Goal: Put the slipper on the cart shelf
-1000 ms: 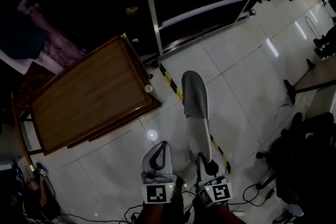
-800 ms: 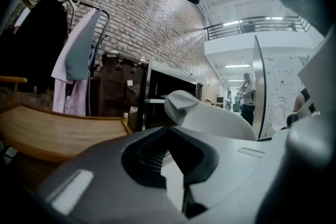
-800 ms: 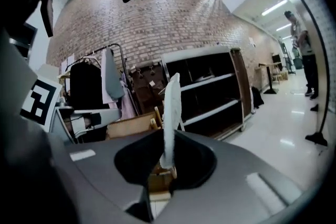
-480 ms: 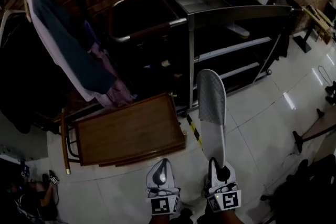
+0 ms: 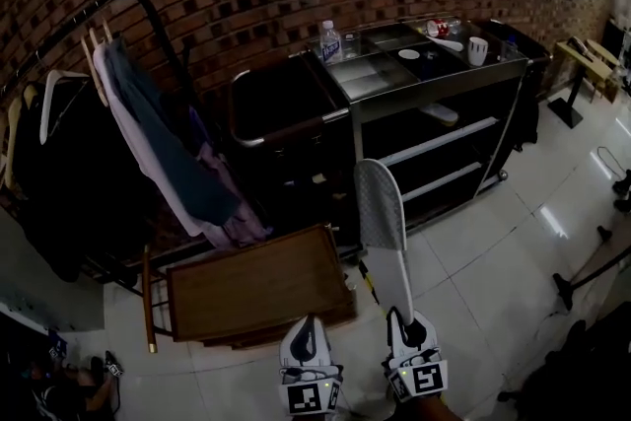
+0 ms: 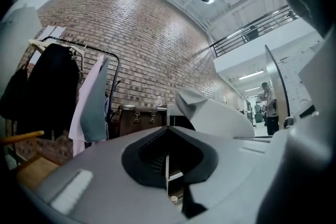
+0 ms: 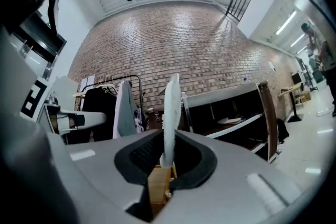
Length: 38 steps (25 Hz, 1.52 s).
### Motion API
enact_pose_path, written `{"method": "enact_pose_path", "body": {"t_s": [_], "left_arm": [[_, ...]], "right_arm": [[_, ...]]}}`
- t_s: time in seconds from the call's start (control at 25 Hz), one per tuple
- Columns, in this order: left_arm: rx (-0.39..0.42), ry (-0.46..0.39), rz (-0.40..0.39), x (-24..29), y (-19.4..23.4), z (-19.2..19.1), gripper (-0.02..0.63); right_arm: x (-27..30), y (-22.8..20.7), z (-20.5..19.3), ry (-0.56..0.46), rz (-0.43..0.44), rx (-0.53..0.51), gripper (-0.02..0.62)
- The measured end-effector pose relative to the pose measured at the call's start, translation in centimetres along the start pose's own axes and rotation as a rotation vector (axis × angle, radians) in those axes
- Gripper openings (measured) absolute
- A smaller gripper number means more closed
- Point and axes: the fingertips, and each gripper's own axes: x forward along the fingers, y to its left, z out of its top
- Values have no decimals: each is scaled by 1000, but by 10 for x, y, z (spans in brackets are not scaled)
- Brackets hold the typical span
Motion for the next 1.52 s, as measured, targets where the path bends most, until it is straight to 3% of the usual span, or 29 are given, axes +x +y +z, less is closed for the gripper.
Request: {"method": "enact_pose_path", "body": {"t_s": [0.32, 0.52, 0.84, 1.04, 1.24, 1.52], "left_arm": [[23, 12, -32, 44, -39, 6, 15], [37, 19, -53, 90, -70, 1, 15], [15, -34, -53, 169, -115, 11, 16], [16, -17, -46, 200, -124, -2, 15], [6, 25, -38, 228, -117, -28, 15], [-19, 32, 13, 282, -92, -50, 15]], "right_arm": [[14, -53, -14, 82, -35, 34, 44], [33, -109, -26, 130, -53, 71, 46], [67, -172, -32, 199, -4, 66, 45], [95, -206, -44, 263, -13, 67, 46], [142, -225, -67, 387, 6, 170, 46], [239, -244, -69, 424, 33, 239, 46]]}}
